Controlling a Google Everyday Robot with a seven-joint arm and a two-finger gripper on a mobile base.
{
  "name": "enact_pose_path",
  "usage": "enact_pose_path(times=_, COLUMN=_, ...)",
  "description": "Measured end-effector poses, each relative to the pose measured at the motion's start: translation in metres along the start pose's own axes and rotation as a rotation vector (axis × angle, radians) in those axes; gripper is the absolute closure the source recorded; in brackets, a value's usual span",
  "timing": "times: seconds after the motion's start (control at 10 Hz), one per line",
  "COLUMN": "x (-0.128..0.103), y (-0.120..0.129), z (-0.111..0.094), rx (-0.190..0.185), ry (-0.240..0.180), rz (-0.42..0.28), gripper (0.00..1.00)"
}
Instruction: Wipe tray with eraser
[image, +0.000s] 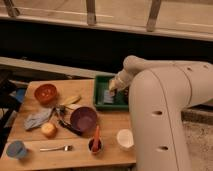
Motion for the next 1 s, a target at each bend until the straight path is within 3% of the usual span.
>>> enact_pose_path(times=0.2, x=0.012, y=-0.024, z=-0.003, rx=0.019, ry=0.009, rz=0.03, gripper=1.0)
enact_pose_path(times=0.5, x=0.021, y=-0.058, z=-0.021, rx=0.024, ry=-0.014, rz=0.022, gripper=1.0)
enact_pose_path(times=0.8, x=0.017, y=-0.048, z=-0.025, rx=-0.004, ry=-0.031, rz=-0.024, gripper=1.0)
enact_pose_path(times=1.0, x=0.015, y=-0.015, z=-0.013, rx=-0.029, ry=-0.018, rz=-0.059, gripper=1.0)
